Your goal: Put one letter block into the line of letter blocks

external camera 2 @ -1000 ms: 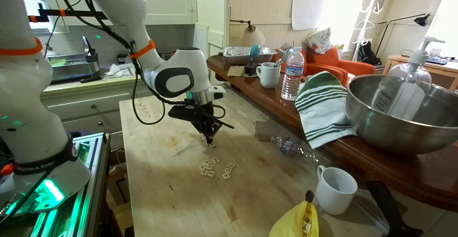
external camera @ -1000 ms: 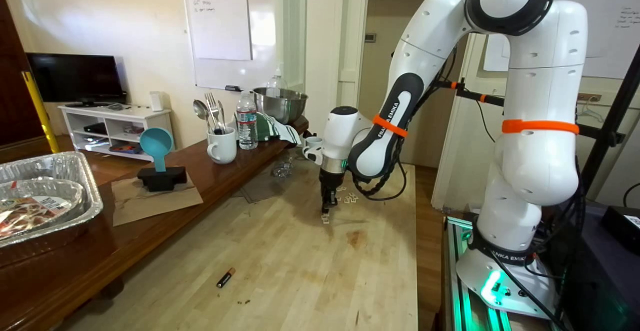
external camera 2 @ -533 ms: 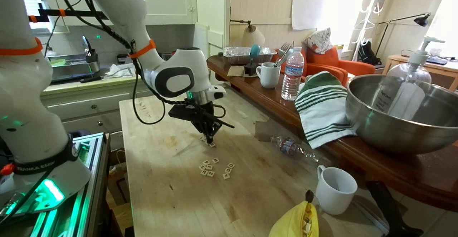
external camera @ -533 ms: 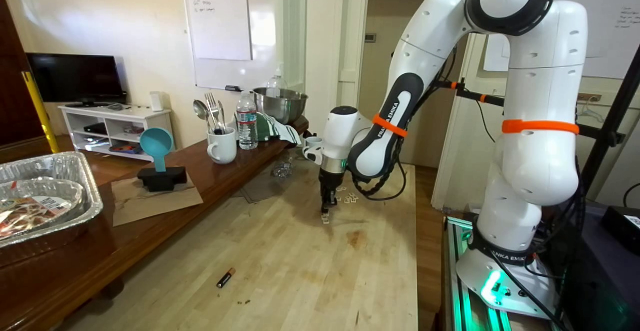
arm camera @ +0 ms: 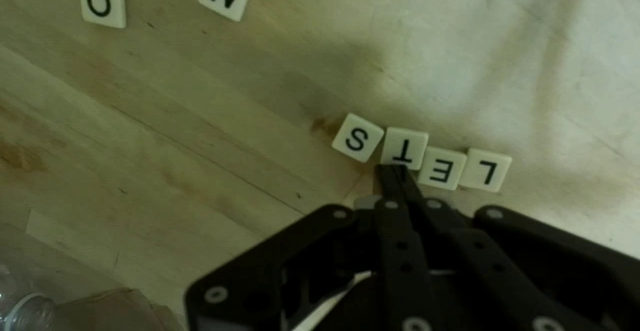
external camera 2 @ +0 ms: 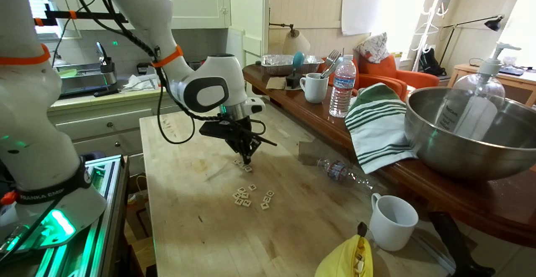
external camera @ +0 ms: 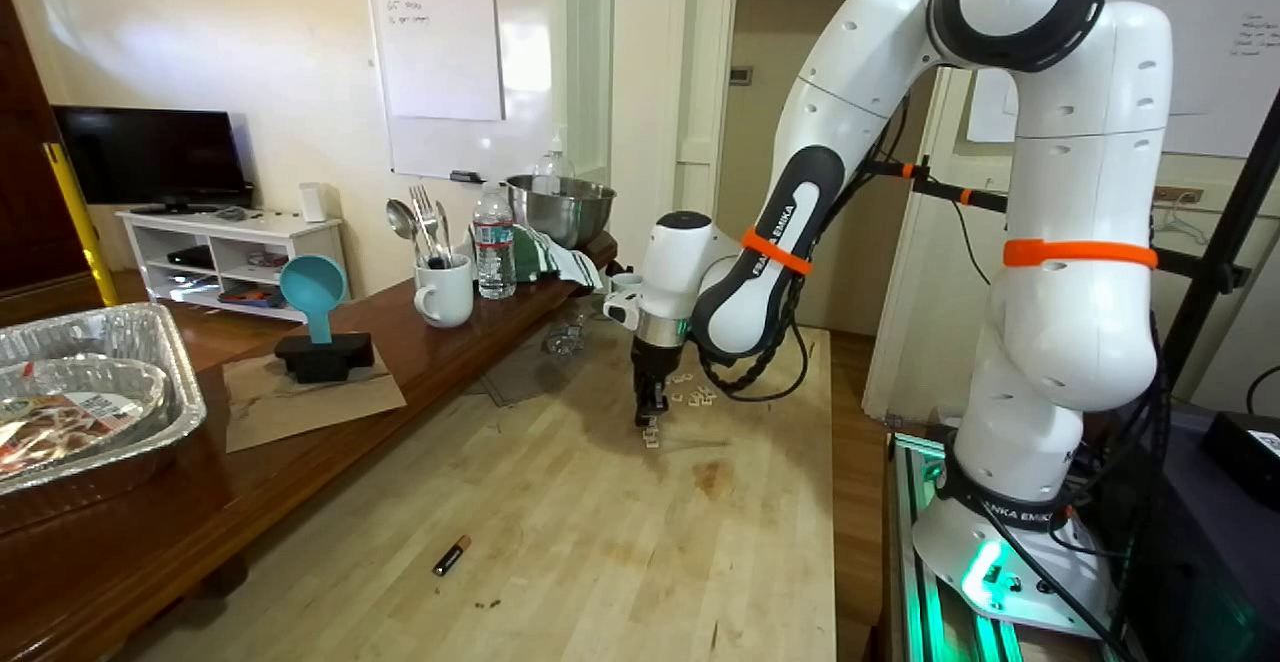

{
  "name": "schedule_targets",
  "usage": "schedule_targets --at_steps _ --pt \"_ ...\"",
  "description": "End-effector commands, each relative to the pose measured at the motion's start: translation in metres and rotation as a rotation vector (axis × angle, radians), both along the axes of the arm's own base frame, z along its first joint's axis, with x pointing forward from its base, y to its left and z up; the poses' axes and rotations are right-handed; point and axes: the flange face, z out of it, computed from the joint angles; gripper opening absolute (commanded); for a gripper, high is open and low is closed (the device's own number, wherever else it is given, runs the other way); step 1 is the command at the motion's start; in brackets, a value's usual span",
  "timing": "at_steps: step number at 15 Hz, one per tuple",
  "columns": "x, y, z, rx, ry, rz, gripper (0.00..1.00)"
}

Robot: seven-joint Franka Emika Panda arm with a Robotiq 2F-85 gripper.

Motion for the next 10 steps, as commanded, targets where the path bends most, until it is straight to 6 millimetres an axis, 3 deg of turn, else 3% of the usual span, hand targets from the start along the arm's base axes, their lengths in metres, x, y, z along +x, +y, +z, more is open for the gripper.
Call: schedule_targets --at_steps 1,10 --pt "0.003 -0.002 0.008 0.015 -0.051 0.010 0.00" --pt "0.006 -0.024 0.010 0.018 -0.053 -0.078 0.00"
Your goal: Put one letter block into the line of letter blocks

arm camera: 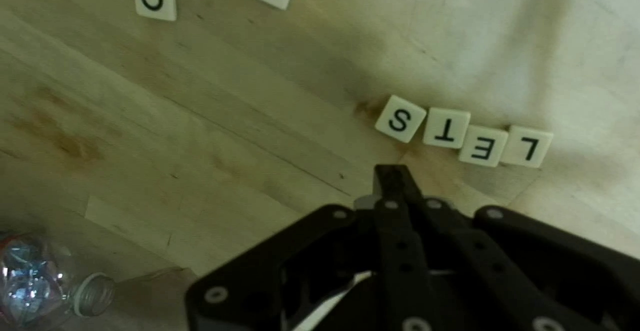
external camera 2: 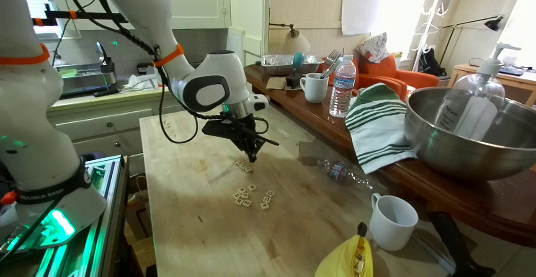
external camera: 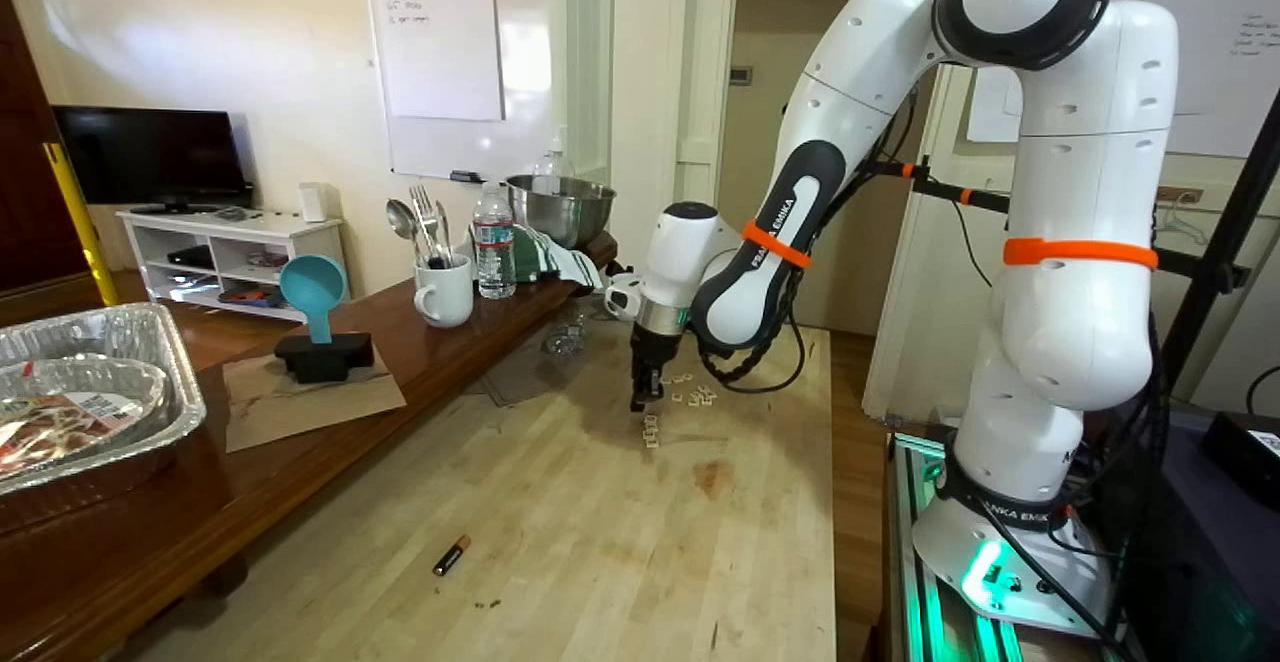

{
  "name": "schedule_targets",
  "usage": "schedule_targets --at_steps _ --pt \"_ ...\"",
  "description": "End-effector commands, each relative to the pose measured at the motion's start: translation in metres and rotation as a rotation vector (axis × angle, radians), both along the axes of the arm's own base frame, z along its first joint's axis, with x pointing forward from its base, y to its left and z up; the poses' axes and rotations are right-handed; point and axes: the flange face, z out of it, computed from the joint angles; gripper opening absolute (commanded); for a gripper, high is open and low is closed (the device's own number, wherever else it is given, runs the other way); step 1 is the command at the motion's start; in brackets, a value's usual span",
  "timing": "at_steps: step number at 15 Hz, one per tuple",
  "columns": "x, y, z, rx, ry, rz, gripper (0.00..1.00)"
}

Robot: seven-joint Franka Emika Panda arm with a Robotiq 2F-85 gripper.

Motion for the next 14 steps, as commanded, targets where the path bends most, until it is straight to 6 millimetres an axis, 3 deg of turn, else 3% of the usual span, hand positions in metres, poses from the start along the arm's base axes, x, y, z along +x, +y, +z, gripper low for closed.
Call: schedule_targets --at_steps 1,9,14 --pt "0.000 -0.013 -0.003 0.009 0.006 -0.049 0.00" --pt "-0.007 -0.019 -0.020 0.036 0.067 -0.104 0.00" --pt "-0.005 -0.022 -0.020 0.048 0.063 -0.130 0.00"
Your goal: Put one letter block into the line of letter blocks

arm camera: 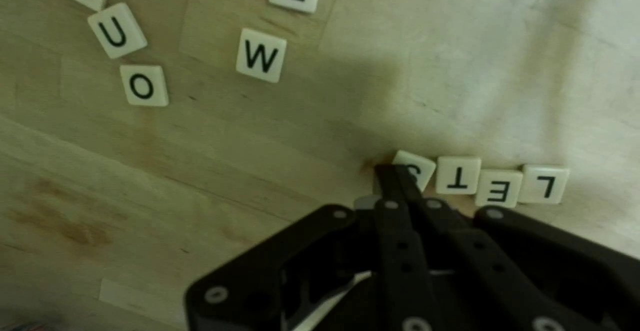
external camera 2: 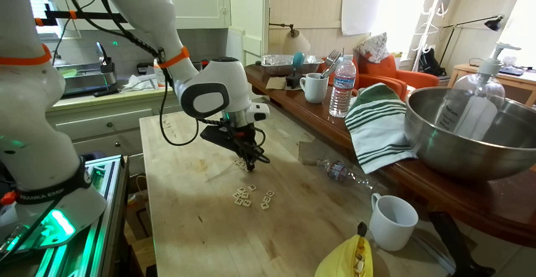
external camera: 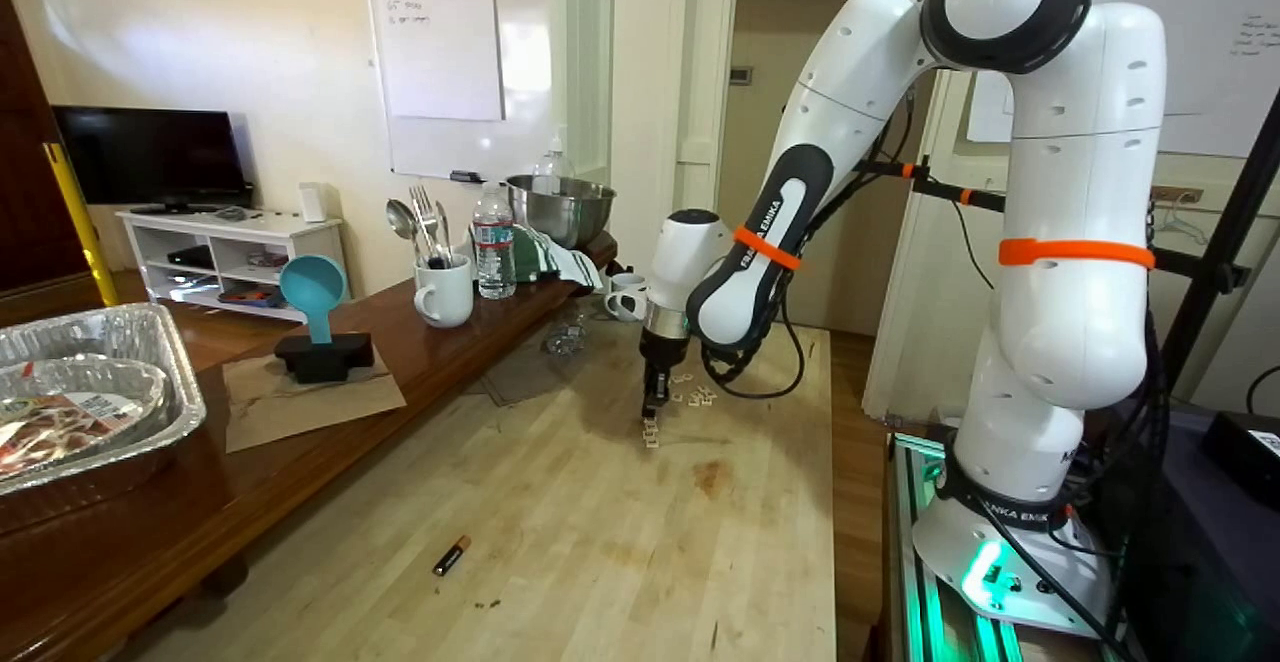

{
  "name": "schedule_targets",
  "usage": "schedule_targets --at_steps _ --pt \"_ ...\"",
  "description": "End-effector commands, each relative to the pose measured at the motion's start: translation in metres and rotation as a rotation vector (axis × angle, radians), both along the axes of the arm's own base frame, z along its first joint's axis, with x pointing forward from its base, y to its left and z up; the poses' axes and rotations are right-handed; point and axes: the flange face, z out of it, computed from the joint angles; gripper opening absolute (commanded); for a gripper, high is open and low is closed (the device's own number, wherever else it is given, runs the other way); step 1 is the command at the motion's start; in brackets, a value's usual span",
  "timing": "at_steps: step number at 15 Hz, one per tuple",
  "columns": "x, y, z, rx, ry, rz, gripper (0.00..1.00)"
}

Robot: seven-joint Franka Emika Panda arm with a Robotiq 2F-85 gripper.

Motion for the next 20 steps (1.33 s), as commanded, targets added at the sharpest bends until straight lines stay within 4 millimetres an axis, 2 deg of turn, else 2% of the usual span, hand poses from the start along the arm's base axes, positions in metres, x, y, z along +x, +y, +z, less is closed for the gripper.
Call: schedule_targets --at_steps 1,11,20 --pt "0.0011 -0.0033 -0.0052 0.004 0.021 0.000 0.00" --pt "0.0004 0.0040 -0.0066 -0.024 -0.009 0.196 0.00" --pt "-0.0010 0.0004 -0.0058 -0.054 -0.014 0.290 0.00"
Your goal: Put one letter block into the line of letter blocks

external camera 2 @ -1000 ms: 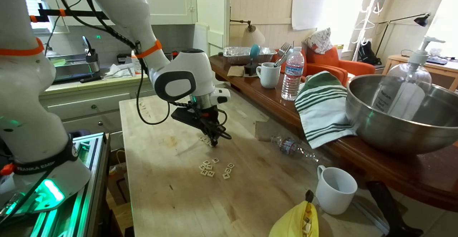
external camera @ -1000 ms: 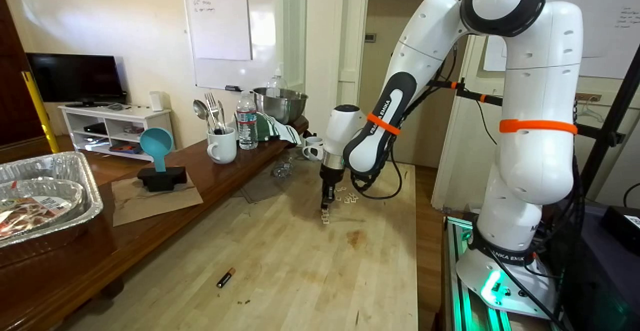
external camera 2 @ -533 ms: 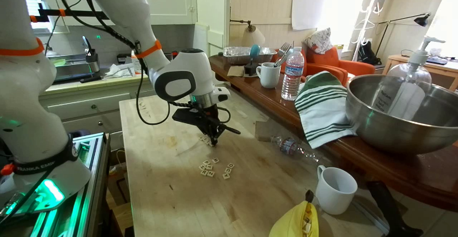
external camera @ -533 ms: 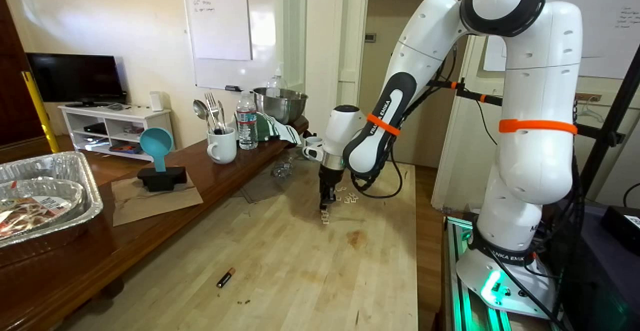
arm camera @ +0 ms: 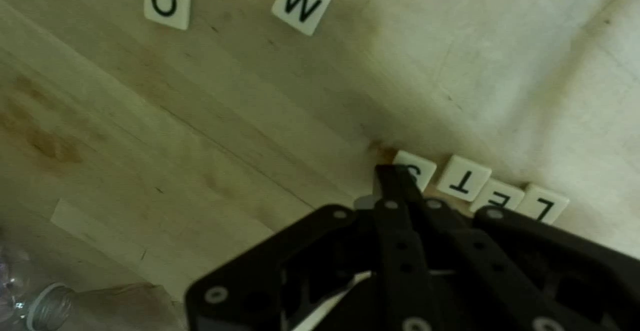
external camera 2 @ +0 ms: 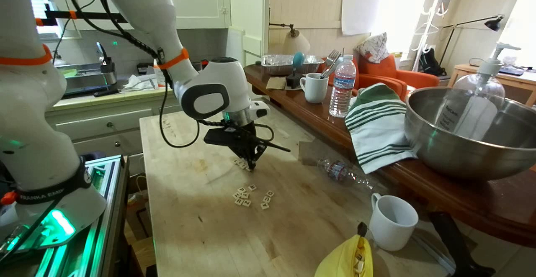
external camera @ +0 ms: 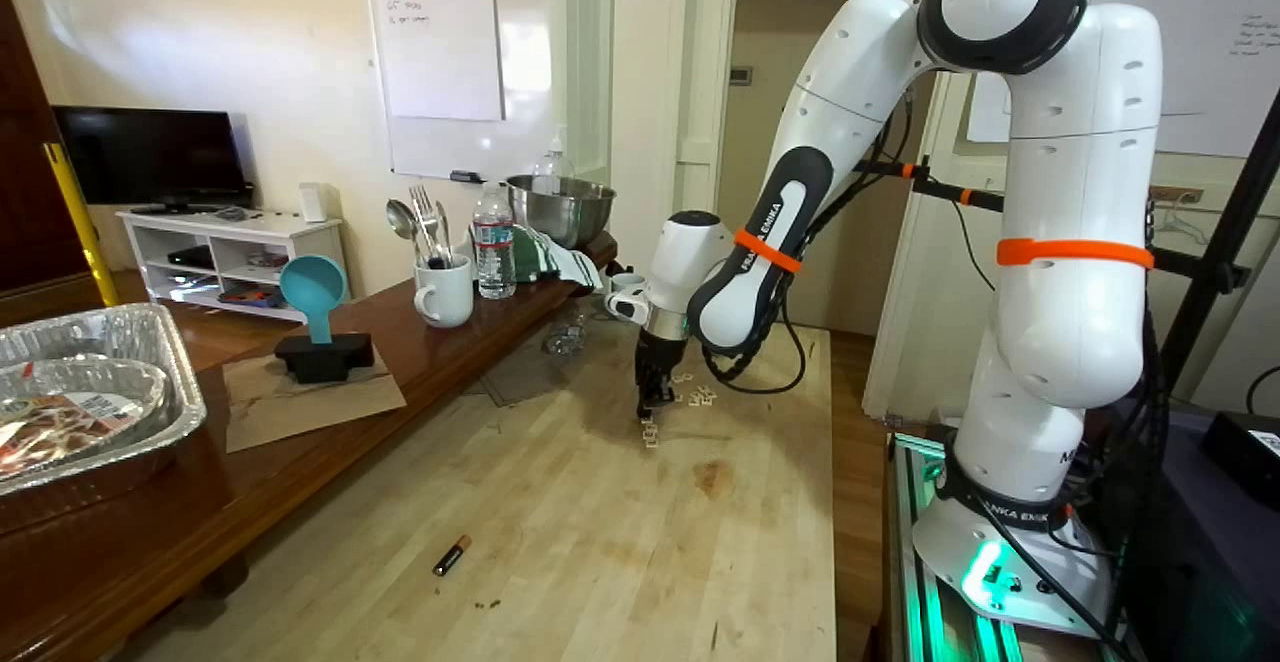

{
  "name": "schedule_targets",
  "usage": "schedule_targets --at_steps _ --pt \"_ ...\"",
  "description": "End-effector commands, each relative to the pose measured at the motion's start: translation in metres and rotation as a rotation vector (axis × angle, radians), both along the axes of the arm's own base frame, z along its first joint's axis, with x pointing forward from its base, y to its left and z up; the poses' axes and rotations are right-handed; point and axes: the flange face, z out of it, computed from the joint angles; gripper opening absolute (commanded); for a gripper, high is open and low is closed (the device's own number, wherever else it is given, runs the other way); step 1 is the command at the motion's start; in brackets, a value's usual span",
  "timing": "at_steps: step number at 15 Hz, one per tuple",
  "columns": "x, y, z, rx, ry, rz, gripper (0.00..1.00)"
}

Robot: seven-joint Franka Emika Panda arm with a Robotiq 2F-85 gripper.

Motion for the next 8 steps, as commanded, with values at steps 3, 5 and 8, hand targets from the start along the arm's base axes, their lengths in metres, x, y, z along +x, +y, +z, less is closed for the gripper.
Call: schedule_targets --at_steps 3,5,8 --pt "-0.0057 -0.0046 -0.0062 -0.008 0.004 0.023 0.00" --pt "-0.0073 -0.0047 -0.0079 -0.002 0.011 0.012 0.00" --pt "-0.0098 -0.0033 -0.0082 0.002 0.015 0.012 0.00"
